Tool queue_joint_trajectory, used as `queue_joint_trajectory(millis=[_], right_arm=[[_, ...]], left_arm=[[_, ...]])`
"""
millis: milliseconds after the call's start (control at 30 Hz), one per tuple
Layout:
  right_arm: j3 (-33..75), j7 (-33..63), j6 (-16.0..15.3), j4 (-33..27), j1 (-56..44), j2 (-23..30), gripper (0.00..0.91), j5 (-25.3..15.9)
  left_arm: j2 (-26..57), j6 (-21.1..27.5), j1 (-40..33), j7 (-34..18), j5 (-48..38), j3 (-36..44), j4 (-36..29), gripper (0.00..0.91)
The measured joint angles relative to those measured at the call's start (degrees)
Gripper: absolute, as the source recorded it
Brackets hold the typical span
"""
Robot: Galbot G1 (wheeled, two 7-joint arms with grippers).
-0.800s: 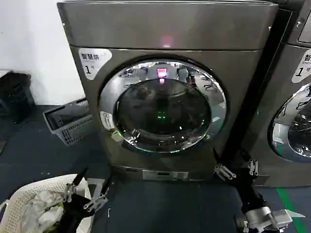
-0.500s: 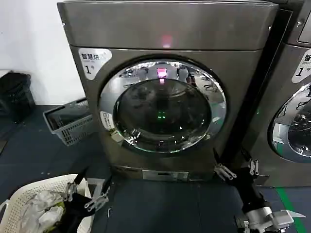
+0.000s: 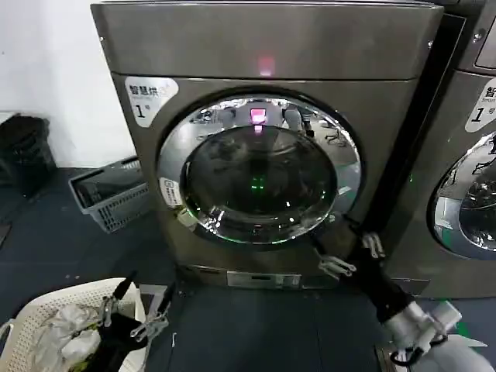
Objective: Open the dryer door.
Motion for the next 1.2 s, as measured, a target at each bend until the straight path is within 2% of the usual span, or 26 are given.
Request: queue_joint_trajectory(millis=[167,467,1200], right_arm=[[-6.7,-0.5,0.0,-4.7,5.8,-2.5,0.907,0.3],[-17.9,-1.8,0.1,-11.0,16.5,-2.4,0.907,1.1],[-34.5,-2.2,-0.7,-25.4,36.7,5.1,0.907,1.1]], left_arm=[[-0.4,0.2,-0.3,0.1,0.4,0.0,0.0,0.907],[-0.7,0.4,-0.6,0.4,0.5,0.1,0.8,0.907],[-1.3,0.9,0.0,1.7,1.6,0.2,-0.1,0.907]])
